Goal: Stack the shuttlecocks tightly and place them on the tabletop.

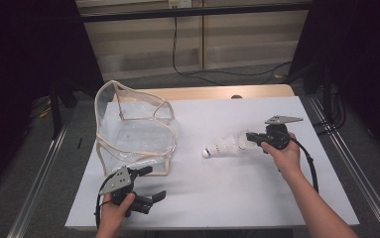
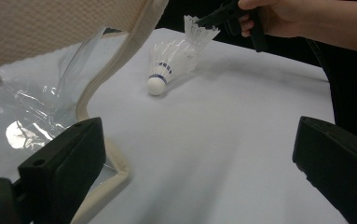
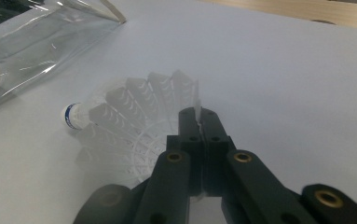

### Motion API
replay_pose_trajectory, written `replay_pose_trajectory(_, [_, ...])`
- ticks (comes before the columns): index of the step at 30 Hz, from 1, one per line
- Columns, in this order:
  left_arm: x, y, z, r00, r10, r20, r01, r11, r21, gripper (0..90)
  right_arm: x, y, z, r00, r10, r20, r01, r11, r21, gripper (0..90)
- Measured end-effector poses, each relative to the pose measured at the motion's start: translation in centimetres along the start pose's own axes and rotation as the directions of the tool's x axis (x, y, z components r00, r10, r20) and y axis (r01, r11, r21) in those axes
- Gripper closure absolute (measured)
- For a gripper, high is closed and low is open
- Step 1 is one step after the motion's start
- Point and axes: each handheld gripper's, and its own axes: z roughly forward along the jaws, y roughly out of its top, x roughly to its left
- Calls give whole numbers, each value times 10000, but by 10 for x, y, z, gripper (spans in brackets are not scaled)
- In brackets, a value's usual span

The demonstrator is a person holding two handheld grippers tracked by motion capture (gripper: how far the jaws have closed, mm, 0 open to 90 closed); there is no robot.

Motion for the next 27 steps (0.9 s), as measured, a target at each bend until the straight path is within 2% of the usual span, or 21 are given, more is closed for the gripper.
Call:
replay_pose_trajectory(8, [1,0,-1,10000,86,-16,-86,10000,5,28,-2,-1,2,9999,58,86,-58,10000,32,898])
replay_pose_trajectory(27, [0,1,-1,10000,66,18,-66,9998,-176,28,0,-3,6,10000,19,-26,-19,9999,162,898])
